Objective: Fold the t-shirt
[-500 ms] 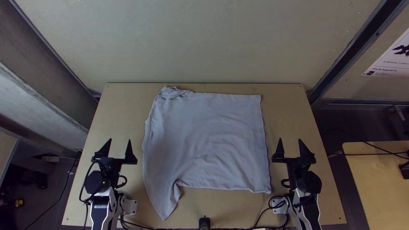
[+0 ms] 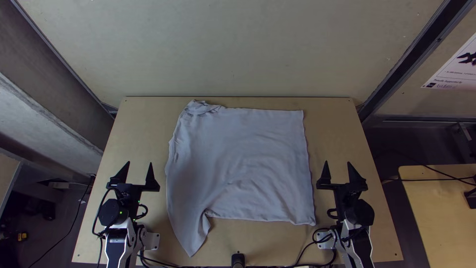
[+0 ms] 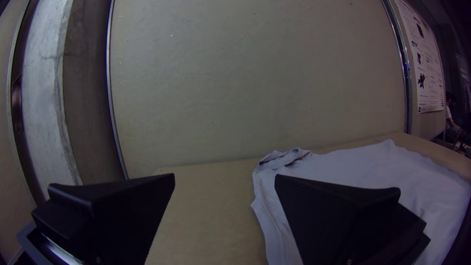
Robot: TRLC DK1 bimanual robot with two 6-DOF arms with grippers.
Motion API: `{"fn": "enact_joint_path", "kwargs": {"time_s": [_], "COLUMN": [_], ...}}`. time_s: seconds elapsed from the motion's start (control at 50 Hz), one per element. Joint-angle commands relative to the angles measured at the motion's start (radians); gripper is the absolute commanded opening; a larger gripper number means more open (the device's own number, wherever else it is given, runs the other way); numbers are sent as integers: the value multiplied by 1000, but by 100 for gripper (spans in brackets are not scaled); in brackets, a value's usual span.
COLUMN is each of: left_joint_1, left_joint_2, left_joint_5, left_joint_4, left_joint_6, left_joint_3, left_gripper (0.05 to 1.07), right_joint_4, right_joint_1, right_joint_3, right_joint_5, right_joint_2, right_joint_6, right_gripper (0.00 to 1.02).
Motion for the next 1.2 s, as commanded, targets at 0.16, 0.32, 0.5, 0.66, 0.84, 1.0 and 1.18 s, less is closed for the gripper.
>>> {"fn": "enact_joint_path", "kwargs": {"time_s": [0.16,0.32,0.5,0.66,0.84,1.0,1.18], "left_joint_1": [-5,-6,-6,-6,-6,23,61], "left_joint_2": [-8,-8,-8,-8,-8,-8,-11], "left_joint_5": [6,5,6,5,5,5,5], "left_joint_4": [-15,-15,-15,-15,-15,-15,-4], "left_joint_6": [17,15,15,9,9,-5,-26], "left_joint_3": [-48,-47,-48,-47,-47,-48,-42], "left_gripper": [103,103,103,103,103,103,103], "right_joint_4": [8,8,8,8,8,10,22], "right_joint_1": [-3,-4,-3,-4,-1,5,83], "right_joint_3": [-21,-21,-21,-21,-21,-21,11], "right_joint_5": [4,4,4,4,4,4,6], "right_joint_2": [-7,-7,-7,-8,-7,-8,-10], "right_joint_6": [-8,-8,-8,-8,10,17,14], "right_gripper": [98,98,98,98,98,98,98]}}
